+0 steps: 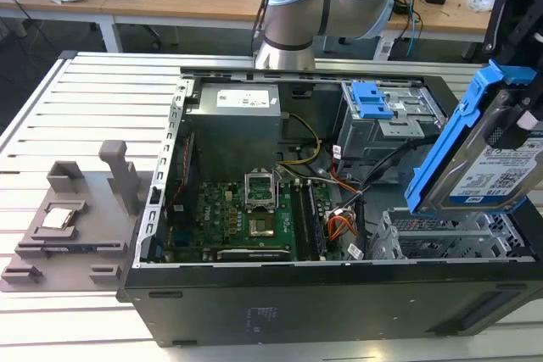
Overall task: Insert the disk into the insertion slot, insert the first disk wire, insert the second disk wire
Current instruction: 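Insert the disk into the insertion slot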
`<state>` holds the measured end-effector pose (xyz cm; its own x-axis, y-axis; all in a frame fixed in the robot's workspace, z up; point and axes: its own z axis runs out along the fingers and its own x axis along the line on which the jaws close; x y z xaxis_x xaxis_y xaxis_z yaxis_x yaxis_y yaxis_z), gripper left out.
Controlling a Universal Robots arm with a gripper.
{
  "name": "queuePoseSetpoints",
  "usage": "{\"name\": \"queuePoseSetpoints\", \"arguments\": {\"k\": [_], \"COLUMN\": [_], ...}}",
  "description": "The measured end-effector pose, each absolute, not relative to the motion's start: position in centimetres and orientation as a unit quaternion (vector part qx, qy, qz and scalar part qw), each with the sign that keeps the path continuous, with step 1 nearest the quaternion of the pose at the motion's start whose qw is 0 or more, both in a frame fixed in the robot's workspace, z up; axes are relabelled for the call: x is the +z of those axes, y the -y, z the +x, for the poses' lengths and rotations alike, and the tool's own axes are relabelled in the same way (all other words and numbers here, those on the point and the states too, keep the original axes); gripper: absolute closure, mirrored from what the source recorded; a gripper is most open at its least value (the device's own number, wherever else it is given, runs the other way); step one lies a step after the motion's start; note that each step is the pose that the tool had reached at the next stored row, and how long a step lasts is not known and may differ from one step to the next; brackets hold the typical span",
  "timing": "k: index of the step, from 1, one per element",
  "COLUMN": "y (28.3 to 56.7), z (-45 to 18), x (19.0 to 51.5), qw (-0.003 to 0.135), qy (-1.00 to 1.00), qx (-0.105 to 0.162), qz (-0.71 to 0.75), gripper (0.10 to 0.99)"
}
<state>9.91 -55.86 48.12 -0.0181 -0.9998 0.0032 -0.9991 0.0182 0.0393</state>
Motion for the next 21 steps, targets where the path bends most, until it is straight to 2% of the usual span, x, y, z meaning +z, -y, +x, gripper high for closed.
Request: {"name": "queuePoseSetpoints", "arguments": {"k": [21], "y": [55.8], "z": [9.9], "x": [46.7], "qw": [0.015], "qy": [0.713], "qx": [-0.013], "qz": [0.701], "gripper": [0.722]}}
